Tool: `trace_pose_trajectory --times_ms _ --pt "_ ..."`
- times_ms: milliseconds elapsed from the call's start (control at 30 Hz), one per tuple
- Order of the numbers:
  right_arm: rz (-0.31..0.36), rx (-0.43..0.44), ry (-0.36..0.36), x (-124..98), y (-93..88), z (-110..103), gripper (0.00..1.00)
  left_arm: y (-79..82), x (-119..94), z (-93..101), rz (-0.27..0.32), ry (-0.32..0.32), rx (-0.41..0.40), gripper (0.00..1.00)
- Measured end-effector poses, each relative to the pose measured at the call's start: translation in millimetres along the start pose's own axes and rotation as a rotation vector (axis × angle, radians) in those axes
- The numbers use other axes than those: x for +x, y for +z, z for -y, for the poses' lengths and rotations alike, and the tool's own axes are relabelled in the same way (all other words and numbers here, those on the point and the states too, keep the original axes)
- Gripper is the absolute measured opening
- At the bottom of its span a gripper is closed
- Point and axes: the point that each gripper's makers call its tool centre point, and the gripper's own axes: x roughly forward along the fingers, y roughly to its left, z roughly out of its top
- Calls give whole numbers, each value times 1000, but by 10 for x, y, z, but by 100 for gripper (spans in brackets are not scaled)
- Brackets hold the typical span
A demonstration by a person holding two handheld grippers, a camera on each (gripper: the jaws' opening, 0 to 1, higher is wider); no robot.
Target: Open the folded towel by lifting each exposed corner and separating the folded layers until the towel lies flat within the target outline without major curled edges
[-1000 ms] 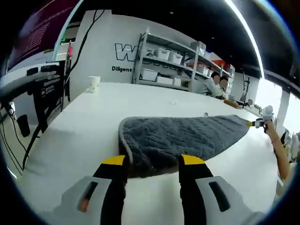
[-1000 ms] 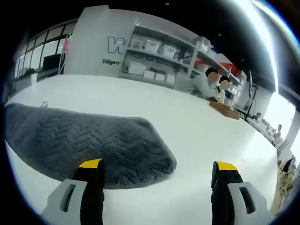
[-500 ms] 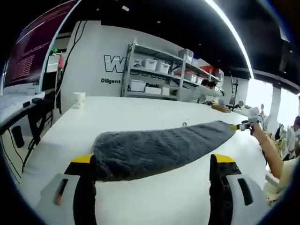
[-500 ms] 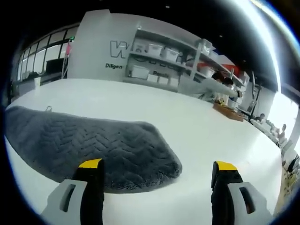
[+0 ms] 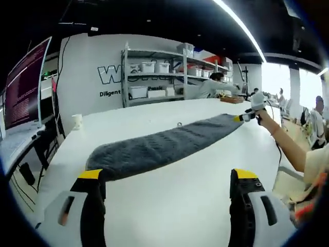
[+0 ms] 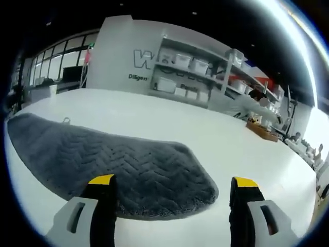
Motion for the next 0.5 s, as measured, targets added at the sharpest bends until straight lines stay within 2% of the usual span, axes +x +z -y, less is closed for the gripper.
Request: trace_pose_trajectory --times_ms 133,233,267,333,500 --pt "1 0 6 -22 0 -19 90 -126 -139 96 -25 -12 -12 99" --pt "-2 -8 7 -38 -8 -39 91 -202 -263 165 -41 -21 4 89" --pt "-6 -12 9 31 24 -11 91 -216 -285 182 -58 -25 -5 88" --pt "-3 -15 11 49 42 -4 91 -206 -317 199 -62 -24 8 92" --pt "20 -15 24 48 90 -25 89 -95 -473 285 -22 -24 14 92"
